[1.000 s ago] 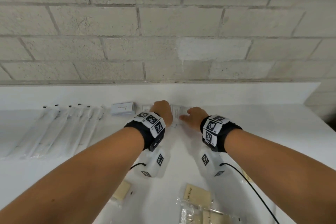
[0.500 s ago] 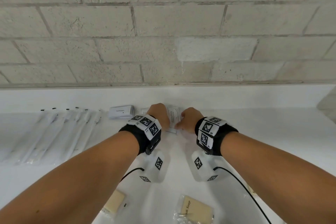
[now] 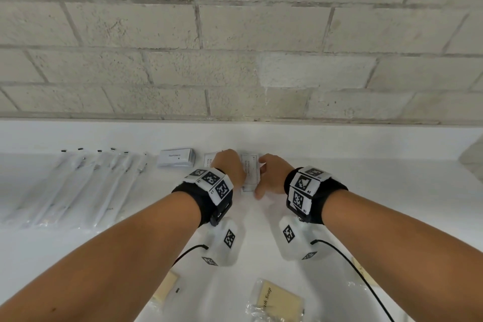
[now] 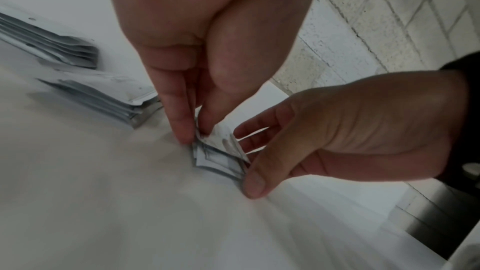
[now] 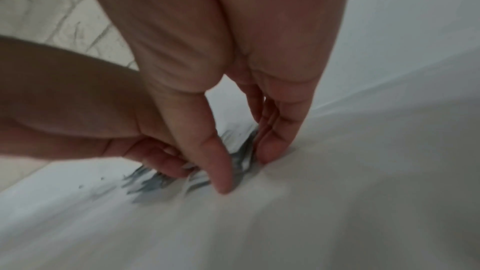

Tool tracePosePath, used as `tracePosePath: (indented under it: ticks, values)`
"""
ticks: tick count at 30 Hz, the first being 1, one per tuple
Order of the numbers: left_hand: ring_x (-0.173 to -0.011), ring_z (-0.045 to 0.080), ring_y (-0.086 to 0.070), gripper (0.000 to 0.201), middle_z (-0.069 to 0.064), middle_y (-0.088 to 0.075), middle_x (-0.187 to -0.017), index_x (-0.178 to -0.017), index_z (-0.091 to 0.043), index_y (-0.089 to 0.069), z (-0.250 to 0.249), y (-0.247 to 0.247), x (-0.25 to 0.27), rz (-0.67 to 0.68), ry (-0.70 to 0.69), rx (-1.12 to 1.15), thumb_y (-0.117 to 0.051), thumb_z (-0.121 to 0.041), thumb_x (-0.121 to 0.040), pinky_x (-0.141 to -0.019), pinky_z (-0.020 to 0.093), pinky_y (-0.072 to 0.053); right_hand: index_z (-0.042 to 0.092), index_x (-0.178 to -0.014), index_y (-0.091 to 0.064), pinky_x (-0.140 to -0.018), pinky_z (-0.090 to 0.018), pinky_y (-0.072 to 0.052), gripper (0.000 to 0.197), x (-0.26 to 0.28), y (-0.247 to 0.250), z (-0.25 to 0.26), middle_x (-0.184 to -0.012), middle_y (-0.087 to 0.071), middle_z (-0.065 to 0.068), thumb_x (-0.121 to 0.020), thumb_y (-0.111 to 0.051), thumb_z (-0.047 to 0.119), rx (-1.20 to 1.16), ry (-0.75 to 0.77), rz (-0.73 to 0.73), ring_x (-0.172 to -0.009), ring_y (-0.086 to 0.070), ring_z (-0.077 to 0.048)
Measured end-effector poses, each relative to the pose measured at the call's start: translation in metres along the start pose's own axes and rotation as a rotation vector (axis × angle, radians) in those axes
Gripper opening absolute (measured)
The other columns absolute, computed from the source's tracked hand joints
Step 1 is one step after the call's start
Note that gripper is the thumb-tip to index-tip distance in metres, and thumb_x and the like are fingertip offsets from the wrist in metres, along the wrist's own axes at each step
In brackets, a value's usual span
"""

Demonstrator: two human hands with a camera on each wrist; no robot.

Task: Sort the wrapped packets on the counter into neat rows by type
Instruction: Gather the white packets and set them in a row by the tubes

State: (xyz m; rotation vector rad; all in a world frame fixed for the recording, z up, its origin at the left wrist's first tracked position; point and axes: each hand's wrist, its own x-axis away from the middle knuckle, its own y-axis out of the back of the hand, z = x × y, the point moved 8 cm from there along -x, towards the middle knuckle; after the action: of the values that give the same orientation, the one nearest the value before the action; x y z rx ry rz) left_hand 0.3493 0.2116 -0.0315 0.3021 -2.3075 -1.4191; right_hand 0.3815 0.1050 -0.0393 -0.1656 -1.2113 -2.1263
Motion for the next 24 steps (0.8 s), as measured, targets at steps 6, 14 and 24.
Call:
tracePosePath:
  ticks: [6, 14, 24]
  values:
    - [-0.105, 0.028, -0.065, 0.027, 0.018, -0.067, -0.112, -0.108, 0.005, -0.064, -0.002, -0.003, 0.000, 0.018, -0.002, -0.079, -0.055, -0.012, -0.089, -0.082, 0.029, -0.053, 0.005, -0.115, -0.061, -0.078, -0.028, -0.054, 0.054, 0.001, -0.001, 0.004, -0.114, -0.068, -0.008, -0.064, -0.079, 0.008, 0.157, 0.034, -0.003, -0.102, -0.065, -0.025]
    - [-0.101, 0.030, -0.067, 0.025, 0.010, -0.061, -0.089, -0.106, 0.001, -0.067, 0.005, -0.003, -0.002, 0.014, 0.017, 0.011, -0.056, -0.009, -0.086, -0.081, 0.031, -0.053, 0.007, -0.105, -0.069, -0.067, -0.024, -0.051, 0.039, -0.009, -0.001, 0.003, -0.102, -0.072, -0.008, -0.067, -0.077, 0.014, 0.152, 0.041, -0.089, -0.091, -0.068, -0.022]
    - [-0.103, 0.029, -0.064, 0.025, 0.016, -0.068, -0.108, -0.106, 0.000, -0.066, -0.009, 0.000, -0.007, -0.015, -0.139, -0.184, -0.048, -0.006, -0.089, -0.083, 0.030, -0.051, 0.003, -0.106, -0.066, -0.056, -0.023, -0.048, 0.038, -0.015, 0.000, 0.008, -0.094, -0.067, -0.010, -0.069, -0.076, 0.007, 0.075, -0.011, -0.114, -0.088, -0.064, -0.023]
